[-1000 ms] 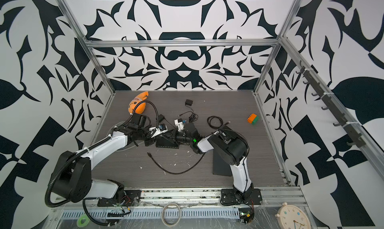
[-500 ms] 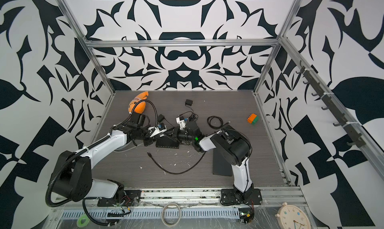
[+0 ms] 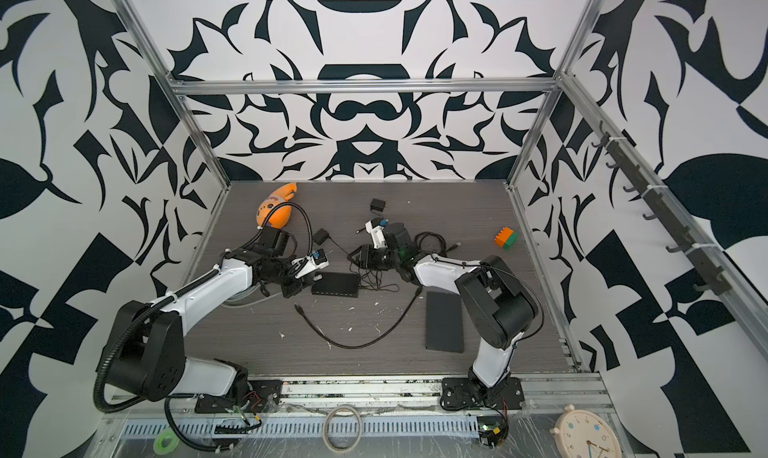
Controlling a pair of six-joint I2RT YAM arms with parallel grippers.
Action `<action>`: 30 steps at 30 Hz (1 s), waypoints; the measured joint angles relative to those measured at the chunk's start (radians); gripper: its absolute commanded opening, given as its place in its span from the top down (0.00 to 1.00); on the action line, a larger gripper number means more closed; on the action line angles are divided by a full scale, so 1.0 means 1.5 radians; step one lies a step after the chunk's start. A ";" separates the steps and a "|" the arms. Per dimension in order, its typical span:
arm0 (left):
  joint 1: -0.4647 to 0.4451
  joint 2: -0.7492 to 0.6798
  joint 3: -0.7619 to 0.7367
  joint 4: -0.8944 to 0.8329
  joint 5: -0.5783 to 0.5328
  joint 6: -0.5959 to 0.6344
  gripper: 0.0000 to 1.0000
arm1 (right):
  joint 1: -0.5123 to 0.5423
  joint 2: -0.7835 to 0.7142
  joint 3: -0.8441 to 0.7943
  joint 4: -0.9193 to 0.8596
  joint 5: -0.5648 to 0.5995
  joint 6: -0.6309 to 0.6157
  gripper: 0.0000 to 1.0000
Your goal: Insert the plug into the switch port
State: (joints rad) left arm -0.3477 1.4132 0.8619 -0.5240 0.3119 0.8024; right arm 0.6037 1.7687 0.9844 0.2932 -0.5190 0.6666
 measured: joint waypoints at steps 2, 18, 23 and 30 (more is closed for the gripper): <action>-0.008 -0.007 0.000 -0.010 0.001 -0.012 0.97 | 0.005 0.021 0.037 -0.036 0.006 -0.053 0.56; -0.067 0.072 0.000 -0.055 0.003 -0.031 0.95 | 0.033 0.182 0.184 -0.164 -0.004 -0.208 0.55; -0.068 0.115 0.005 -0.063 -0.008 -0.030 0.93 | 0.035 0.196 0.188 -0.173 -0.016 -0.216 0.55; -0.069 0.169 0.036 -0.064 -0.040 -0.030 0.93 | 0.038 0.213 0.212 -0.199 -0.018 -0.236 0.56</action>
State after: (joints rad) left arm -0.4507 1.6661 0.9165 -0.6193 0.2512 0.7578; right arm 0.6609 2.0880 1.3025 -0.0048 -0.5453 0.3122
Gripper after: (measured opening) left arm 0.089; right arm 0.445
